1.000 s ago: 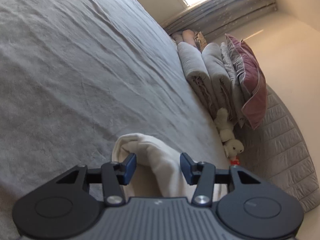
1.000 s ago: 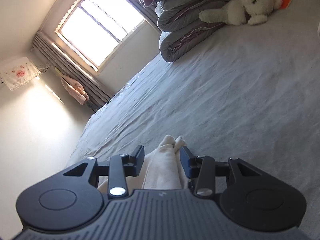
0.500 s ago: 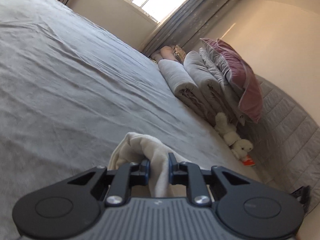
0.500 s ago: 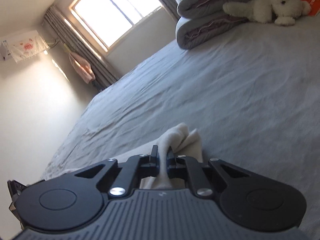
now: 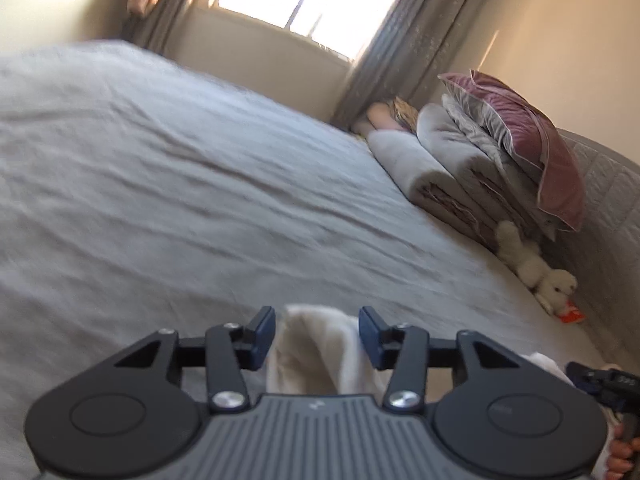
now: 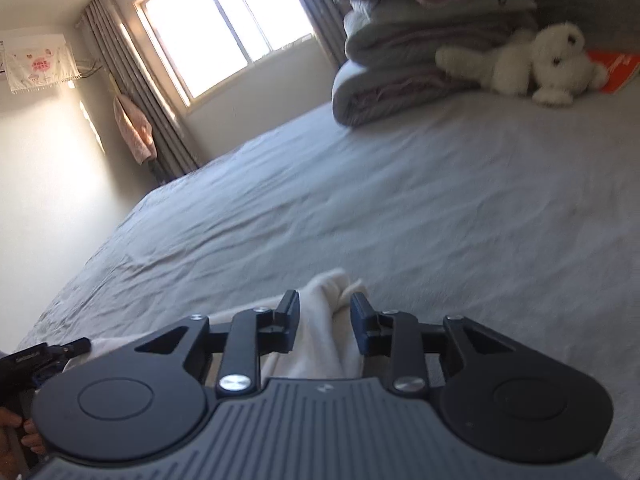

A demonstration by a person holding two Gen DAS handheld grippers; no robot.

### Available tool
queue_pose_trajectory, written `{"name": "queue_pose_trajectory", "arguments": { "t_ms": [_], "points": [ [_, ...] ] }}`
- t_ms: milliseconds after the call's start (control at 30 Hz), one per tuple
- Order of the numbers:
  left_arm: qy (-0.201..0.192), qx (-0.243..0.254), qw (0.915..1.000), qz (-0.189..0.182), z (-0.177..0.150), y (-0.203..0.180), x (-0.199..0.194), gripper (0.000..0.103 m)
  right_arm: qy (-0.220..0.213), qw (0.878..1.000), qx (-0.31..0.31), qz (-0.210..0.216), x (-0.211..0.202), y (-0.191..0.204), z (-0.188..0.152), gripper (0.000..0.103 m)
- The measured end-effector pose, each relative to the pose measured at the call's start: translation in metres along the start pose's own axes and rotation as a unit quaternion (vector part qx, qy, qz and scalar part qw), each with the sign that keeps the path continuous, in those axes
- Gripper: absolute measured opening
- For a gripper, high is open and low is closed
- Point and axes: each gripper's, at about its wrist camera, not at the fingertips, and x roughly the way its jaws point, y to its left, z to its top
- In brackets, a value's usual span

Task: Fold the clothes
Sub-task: 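Lay the folded bundle down and open both grippers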

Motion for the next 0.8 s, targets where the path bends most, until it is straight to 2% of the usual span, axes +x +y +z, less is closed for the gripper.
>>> {"name": "queue_pose_trajectory", "arguments": {
  "t_ms": [67,133,267,367,433,500,633,733,800],
  "points": [
    [-0.023,0.015,0.9996,0.000,0.003,-0.005,-0.009,0.044,-0.020,0.999,-0.043,-0.020,-0.002,0.014,0.001,0.033],
    [-0.034,0.036,0.9986,-0.017,0.003,-0.012,-0.013,0.034,-0.027,0.995,-0.090,-0.028,0.002,0.030,-0.005,0.033],
    [-0.021,0.118,0.9913,-0.055,-0.009,-0.037,-0.010,0.029,-0.032,0.983,-0.174,-0.038,0.013,0.060,-0.017,0.033],
    [0.007,0.192,0.9810,-0.030,-0.026,-0.045,0.001,0.023,-0.019,0.977,-0.207,-0.046,0.028,0.068,-0.026,0.033],
    [0.021,0.229,0.9733,-0.008,-0.036,-0.043,0.007,0.009,-0.009,0.973,-0.221,-0.061,0.040,0.068,-0.030,0.033],
    [0.028,0.239,0.9706,-0.003,-0.039,-0.038,0.010,0.003,0.004,0.972,-0.221,-0.077,0.048,0.060,-0.033,0.030],
    [0.033,0.246,0.9687,0.000,-0.039,-0.036,0.009,0.003,0.019,0.975,-0.207,-0.074,0.054,0.048,-0.036,0.028],
    [0.029,0.225,0.9739,-0.007,-0.031,-0.038,0.001,0.004,0.016,0.975,-0.209,-0.077,0.051,0.056,-0.034,0.029],
    [0.017,0.215,0.9763,-0.017,-0.025,-0.042,-0.003,0.006,0.011,0.978,-0.199,-0.068,0.046,0.062,-0.032,0.035]
  ]
}}
